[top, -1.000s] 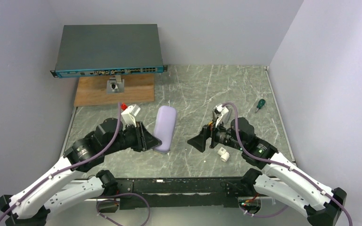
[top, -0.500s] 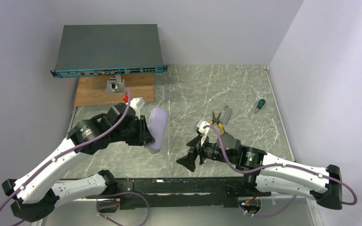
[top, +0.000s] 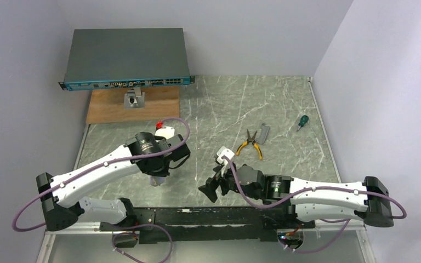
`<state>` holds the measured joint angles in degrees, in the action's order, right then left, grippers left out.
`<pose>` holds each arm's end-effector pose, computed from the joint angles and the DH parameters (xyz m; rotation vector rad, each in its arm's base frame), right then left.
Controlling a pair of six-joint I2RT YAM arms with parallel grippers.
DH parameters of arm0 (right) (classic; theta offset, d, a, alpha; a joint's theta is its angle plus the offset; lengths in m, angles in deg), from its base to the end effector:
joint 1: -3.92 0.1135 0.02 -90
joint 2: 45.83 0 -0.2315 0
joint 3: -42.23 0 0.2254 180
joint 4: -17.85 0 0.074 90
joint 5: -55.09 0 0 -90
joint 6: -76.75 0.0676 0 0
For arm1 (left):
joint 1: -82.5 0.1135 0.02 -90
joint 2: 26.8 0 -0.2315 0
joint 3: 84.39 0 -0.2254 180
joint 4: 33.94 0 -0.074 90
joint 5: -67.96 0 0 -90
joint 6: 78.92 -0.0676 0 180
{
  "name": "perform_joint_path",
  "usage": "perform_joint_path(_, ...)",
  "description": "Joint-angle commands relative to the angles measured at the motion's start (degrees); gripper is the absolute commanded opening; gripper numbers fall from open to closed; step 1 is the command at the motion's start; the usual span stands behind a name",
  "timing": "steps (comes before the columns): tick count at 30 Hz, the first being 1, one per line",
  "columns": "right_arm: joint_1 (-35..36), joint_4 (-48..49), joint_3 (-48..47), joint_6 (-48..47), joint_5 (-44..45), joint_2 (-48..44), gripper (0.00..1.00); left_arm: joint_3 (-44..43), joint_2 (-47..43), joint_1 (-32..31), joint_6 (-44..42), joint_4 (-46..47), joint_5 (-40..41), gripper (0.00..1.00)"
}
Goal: Open the umbrella
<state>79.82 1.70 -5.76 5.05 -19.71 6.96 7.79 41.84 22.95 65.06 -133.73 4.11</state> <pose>0.0744 0.2233 0.2292 -0.8059 1.8485 0.8296 0.1121 -0.1319 0.2703 0.0788 2.6670 0.1563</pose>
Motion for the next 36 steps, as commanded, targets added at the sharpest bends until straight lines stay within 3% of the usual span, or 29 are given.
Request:
perform_joint_path(1, 2.66, 8.39, 1.44, -1.65, 2.4, -0.06, 0.96, -4.37, -1.74, -1.01, -0.87, 1.94, 6.08, 0.0)
perform_joint_path(6, 4.43, 14.57, 4.62, -3.21, 0.32, -0.57, 0.97, -0.69, -6.01, -1.01, -9.54, 17.67, -1.69, 0.0)
perform_joint_path(11, 5.45, 19.54, 6.18, -4.15, -3.52, 0.4, 0.99, -5.39, -2.52, -1.0, -11.17, 15.18, -7.23, 0.0)
perform_joint_path(17, 7.36, 26.99, 8.97, -6.52, -3.48, -1.2, 0.99, -5.88, -6.43, -1.0, -13.33, 23.07, -15.88, 0.0)
perform_joint_path(24, 8.91, 29.75, 7.93, -9.57, -1.36, 0.97, 0.91, -8.12, -6.5, -1.05, -11.85, 25.02, -18.9, 0.0)
perform_joint_path(36, 9.26, 35.93, 9.83, -10.55, 1.92, 1.14, 0.86, -5.17, -9.01, -1.41, -10.51, 30.97, -21.36, 0.0)
